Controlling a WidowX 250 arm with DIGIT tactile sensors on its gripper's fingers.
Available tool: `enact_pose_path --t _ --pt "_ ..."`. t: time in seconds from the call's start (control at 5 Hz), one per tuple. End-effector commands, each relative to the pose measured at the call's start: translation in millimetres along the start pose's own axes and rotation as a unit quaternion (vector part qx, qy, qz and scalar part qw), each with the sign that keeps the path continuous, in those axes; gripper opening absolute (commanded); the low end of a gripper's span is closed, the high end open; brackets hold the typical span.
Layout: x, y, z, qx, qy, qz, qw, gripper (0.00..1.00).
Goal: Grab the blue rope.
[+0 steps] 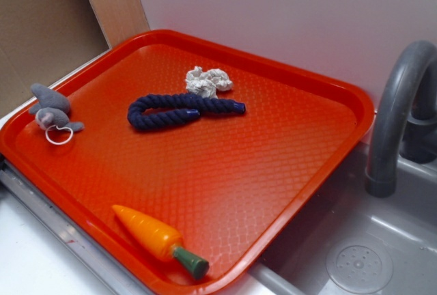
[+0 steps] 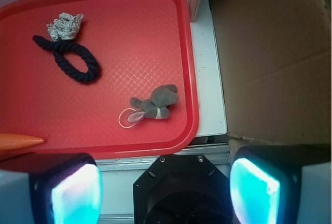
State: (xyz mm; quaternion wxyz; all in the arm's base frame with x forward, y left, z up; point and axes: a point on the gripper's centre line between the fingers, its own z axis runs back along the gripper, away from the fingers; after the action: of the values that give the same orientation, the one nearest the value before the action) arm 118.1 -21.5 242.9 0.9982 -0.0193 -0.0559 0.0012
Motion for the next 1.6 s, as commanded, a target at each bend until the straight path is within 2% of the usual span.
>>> enact_pose_path --t 0.0,0.2,0.4,0.6,0.8,1.0,1.2,1.4 --pt "0 0 0 0.0 0.0 0.0 1.0 1.0" --pt "19 -14 -13 -0.083 -0.055 0.071 0.992 1.0" --pt "44 -25 -32 -0.073 -0.085 0.116 0.987 1.0" --pt "65 -37 -56 -0.069 -0.095 0.124 0.985 1.0" --pt "86 -65 -91 -0.05 -0.096 0.083 0.991 1.0" --pt "91 -83 -120 -0.046 -0.085 0.07 0.993 1.0" --pt "93 -105 -161 -0.047 -0.058 0.042 0.996 1.0" --pt "92 -111 -192 -0.028 -0.03 0.037 0.998 1.0"
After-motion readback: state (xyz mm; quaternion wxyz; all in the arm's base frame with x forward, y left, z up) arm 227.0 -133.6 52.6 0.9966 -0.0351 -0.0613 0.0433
